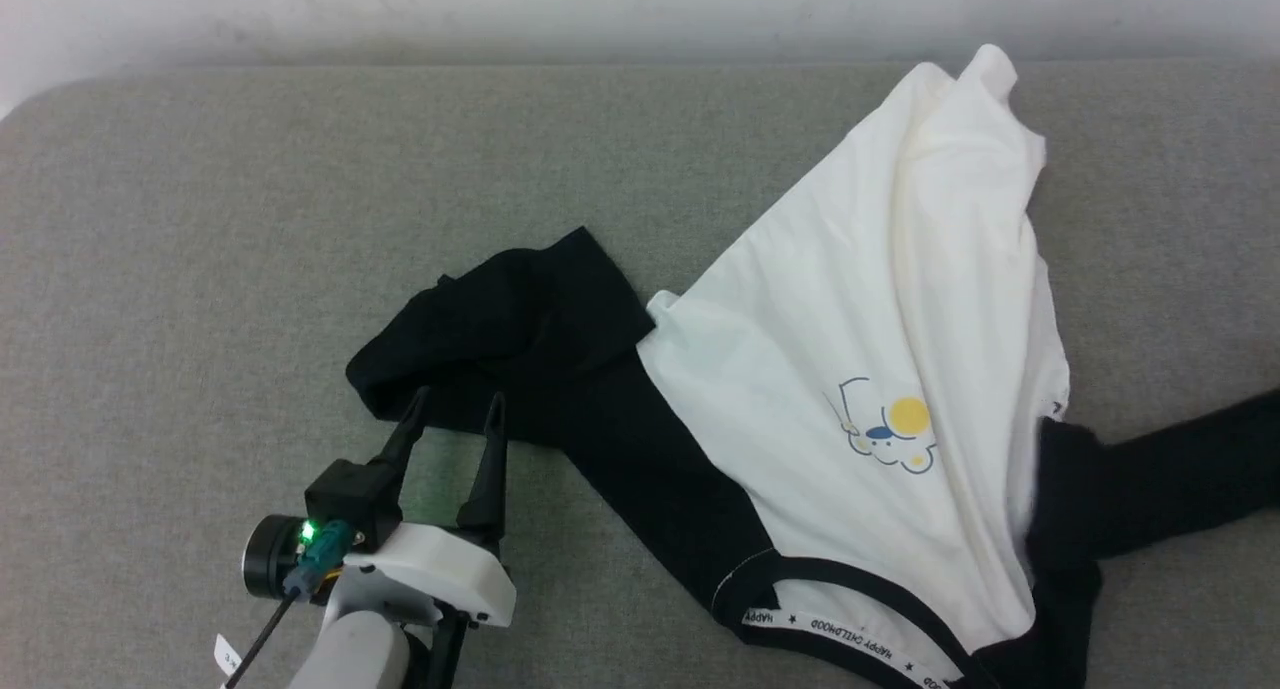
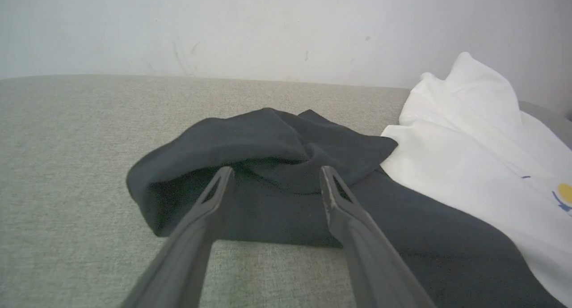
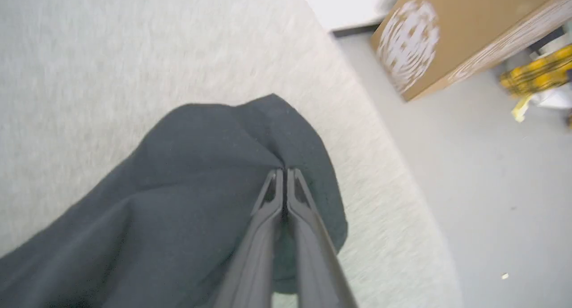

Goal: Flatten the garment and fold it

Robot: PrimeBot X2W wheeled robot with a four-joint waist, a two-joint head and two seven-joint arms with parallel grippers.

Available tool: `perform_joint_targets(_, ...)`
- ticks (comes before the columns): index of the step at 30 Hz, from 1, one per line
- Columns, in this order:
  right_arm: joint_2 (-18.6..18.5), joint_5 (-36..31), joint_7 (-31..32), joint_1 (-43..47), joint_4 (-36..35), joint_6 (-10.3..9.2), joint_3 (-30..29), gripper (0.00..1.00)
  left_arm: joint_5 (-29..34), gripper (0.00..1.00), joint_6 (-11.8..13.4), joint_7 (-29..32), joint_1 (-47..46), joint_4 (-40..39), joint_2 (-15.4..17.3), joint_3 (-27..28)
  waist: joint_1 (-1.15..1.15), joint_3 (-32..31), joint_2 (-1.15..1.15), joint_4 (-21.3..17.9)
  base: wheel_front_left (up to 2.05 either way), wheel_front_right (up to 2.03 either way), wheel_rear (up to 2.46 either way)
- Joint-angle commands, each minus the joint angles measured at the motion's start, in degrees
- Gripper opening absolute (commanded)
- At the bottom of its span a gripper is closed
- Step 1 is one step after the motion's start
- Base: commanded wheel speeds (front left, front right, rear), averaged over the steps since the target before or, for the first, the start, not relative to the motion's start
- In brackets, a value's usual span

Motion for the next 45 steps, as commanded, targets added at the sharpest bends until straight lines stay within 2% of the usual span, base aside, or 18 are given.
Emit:
perform_joint_targets(1, -2.48, -0.76, -1.42, -2.80, -1.27, -0.12, 0.05, 0.00, 0.34, 1.00, -0.48, -0.27, -0.30, 0.16, -0.44, 0.15, -0.01, -0.55, 0.00, -0.43, 0.00, 0.00, 0.00)
perform_joint_targets(6, -9.40, -2.92, -5.72, -10.84, -4.88, -0.12, 2.47, 0.00, 0.86, 1.00, -1.13, -0.27, -1.42, -0.35, -1.29, -0.08, -0.01, 1.27, 0.00, 0.65, 0.00, 0.00, 0.00)
perform_joint_targets(10, -13.87, -4.19, -9.02, -18.00, -4.64, -0.12, 6.44, 0.00, 1.39, 1.00, -1.71, -0.27, -2.81, -0.81, -2.11, -0.40, -0.01, 4.28, 0.00, 2.61, 0.00, 0.00, 0.00)
perform_joint_targets(16, -16.14, -5.76, -13.43, -26.25, 0.68, -0.12, 14.74, 0.00, 2.10, 1.00, -2.53, -0.27, -4.84, -0.64, -3.34, -0.66, -0.01, 8.34, 0.00, 6.24, 0.00, 0.00, 0.00)
perform_joint_targets(21, -16.68, -7.51, -14.66, -29.10, 9.52, -0.12, 19.33, 0.00, 2.70, 1.00, -3.24, -0.27, -6.36, -0.06, -4.77, -0.92, -0.01, 9.61, 0.00, 8.99, 0.00, 0.00, 0.00)
perform_joint_targets(22, -16.44, -7.74, -14.58, -29.04, 11.59, -0.12, 19.74, 0.33, 2.80, 1.00, -3.32, -0.27, -6.48, 0.06, -5.04, -0.91, -0.01, 9.51, 0.00, 9.33, 0.00, 0.00, 0.00)
perform_joint_targets(23, -16.00, -7.82, -14.43, -28.79, 13.60, -0.12, 20.22, 1.00, 2.87, 1.00, -3.40, -0.27, -6.50, 0.15, -5.27, -0.84, -0.01, 9.31, 0.00, 9.55, 0.00, 0.00, 0.00)
perform_joint_targets(28, -14.62, -9.12, -14.94, -27.47, 21.31, -0.12, 20.11, 1.00, 3.20, 1.00, -3.70, -0.27, -5.83, 0.66, -5.95, -0.45, -0.01, 7.35, 0.00, 9.24, 0.00, 0.00, 0.00)
perform_joint_targets(34, -11.29, -8.55, -20.14, -27.50, 25.16, -0.12, 19.38, 1.00, 2.60, 1.00, -4.41, -0.27, -3.67, 1.24, -6.10, 0.22, -0.01, 2.63, 0.00, 6.52, 0.00, 0.00, 0.00)
perform_joint_targets(40, -7.36, -4.24, -28.59, -25.27, 24.98, -0.12, 21.01, 1.00, 0.07, 1.00, -4.82, 0.63, 0.45, 1.25, -6.33, 0.46, -0.01, -3.78, 0.00, 3.20, 0.00, 0.00, 0.00)
perform_joint_targets(45, -3.15, 1.32, -34.28, -18.92, 21.37, -0.12, 23.88, 1.00, -2.72, 1.00, -4.71, 4.17, 5.42, 0.07, -6.51, 0.26, -0.01, -8.35, 0.00, 0.44, 0.00, 0.00, 0.00)
